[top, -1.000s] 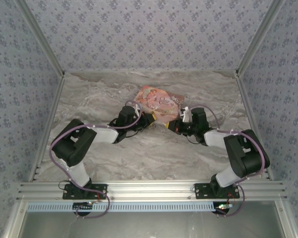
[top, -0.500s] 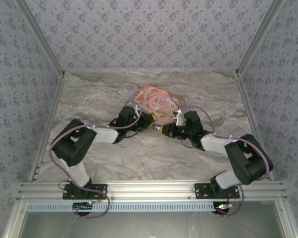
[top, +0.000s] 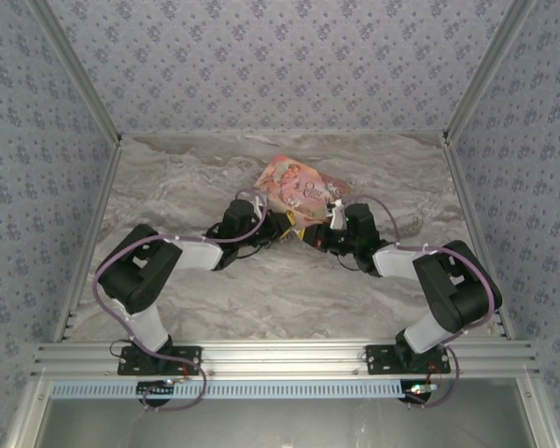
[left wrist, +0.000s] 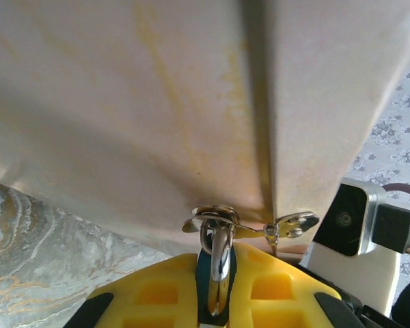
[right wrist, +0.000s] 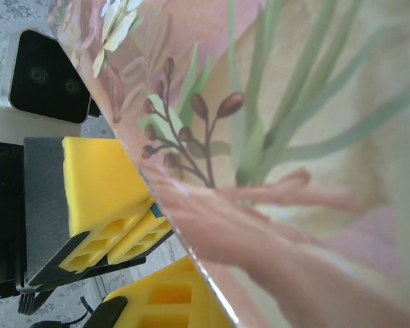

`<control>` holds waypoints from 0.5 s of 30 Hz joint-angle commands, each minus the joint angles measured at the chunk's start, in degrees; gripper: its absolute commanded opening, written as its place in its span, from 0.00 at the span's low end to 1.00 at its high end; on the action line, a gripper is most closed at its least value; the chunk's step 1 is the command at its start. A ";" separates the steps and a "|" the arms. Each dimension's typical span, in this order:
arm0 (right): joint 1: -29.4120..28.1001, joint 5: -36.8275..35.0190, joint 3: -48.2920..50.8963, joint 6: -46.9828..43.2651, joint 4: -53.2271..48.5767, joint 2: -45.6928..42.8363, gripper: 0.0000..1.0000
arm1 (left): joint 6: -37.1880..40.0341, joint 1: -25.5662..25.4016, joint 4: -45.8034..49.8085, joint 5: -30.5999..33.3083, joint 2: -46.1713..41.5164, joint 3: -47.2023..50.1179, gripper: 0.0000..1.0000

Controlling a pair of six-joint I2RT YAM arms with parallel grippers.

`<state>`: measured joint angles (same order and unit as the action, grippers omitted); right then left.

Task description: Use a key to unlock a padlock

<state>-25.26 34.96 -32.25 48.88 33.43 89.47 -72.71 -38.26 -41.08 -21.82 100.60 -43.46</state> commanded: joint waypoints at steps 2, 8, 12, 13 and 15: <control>1.20 0.13 -0.86 1.57 -2.13 0.54 0.00 | -0.25 -0.50 -10.19 -2.70 -3.48 -0.04 0.00; 1.83 1.51 -0.89 2.09 -1.73 -0.42 0.00 | -1.07 -0.45 -12.89 -2.96 -2.87 0.73 0.00; 2.82 2.59 -0.43 2.61 -1.68 -1.73 0.00 | -1.67 -0.50 -14.89 -3.39 -2.23 1.05 0.00; 3.16 3.00 -0.37 2.80 -1.37 -2.02 0.00 | -1.81 -0.49 -15.44 -3.55 -2.16 1.09 0.00; 3.47 3.43 -0.31 3.22 -1.29 -2.64 0.00 | -1.91 -0.49 -16.14 -3.66 -1.93 1.22 0.00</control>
<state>-22.72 37.71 -32.62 50.17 33.50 87.79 -74.46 -38.30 -48.25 -22.31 100.60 -42.15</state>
